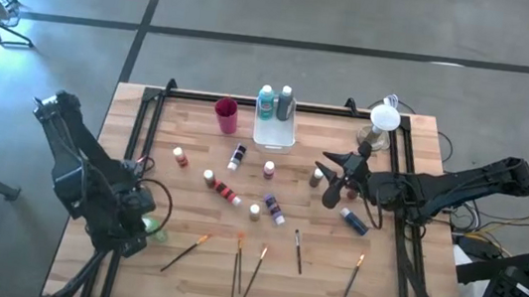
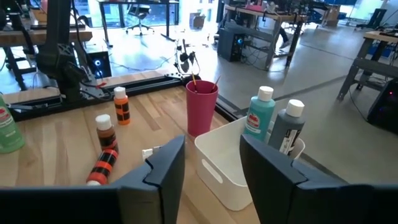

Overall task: Pick & Place Paint Supplies
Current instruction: Put the green paint bottle into the white bin

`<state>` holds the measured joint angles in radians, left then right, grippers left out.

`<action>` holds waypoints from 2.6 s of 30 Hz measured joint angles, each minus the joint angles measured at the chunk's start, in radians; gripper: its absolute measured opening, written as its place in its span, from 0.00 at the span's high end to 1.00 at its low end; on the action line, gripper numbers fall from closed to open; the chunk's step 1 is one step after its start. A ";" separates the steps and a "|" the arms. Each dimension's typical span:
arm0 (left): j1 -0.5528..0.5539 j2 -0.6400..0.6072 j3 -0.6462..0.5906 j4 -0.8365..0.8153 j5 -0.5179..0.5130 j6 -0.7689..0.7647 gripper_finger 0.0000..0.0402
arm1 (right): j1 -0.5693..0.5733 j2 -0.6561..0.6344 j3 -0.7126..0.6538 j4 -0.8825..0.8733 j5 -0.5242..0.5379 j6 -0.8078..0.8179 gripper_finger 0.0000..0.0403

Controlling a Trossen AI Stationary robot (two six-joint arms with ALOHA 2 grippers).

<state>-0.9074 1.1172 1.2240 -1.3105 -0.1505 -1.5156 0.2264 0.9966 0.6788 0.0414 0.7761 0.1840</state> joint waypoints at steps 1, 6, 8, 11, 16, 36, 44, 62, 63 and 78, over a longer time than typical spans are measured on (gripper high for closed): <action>0.002 0.000 0.000 -0.004 0.000 -0.021 0.75 | 0.000 0.000 0.000 0.000 0.000 0.000 0.61; 0.009 0.000 0.000 -0.045 0.003 -0.110 0.75 | 0.000 0.000 0.000 0.000 -0.001 -0.003 0.57; 0.009 0.001 0.000 -0.064 0.003 -0.117 0.75 | 0.000 0.000 0.000 0.000 -0.001 -0.003 0.56; 0.009 0.012 0.000 -0.096 0.003 -0.134 0.75 | 0.000 0.000 -0.001 0.000 -0.001 -0.003 0.55; 0.012 0.040 0.000 -0.134 0.003 -0.138 0.75 | 0.000 0.002 -0.001 0.000 -0.001 -0.001 0.52; 0.069 0.078 -0.001 -0.146 0.054 -0.154 0.57 | 0.000 0.002 -0.002 0.000 -0.001 0.000 0.56; 0.070 0.113 -0.002 -0.137 0.085 -0.152 0.57 | 0.000 0.002 -0.002 0.000 -0.001 0.000 0.57; 0.088 0.145 -0.006 -0.137 0.090 -0.097 0.57 | 0.000 0.002 -0.002 0.000 -0.001 0.000 0.51; 0.089 0.145 -0.010 -0.137 0.091 -0.096 0.57 | 0.000 0.002 -0.002 0.000 -0.001 0.000 0.52; 0.118 0.143 -0.084 -0.107 0.177 -0.036 0.57 | 0.000 0.002 -0.002 0.000 -0.002 0.000 0.56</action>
<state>-0.7891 1.2602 1.1397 -1.4170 0.0263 -1.5513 0.2264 0.9987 0.6769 0.0410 0.7746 0.1837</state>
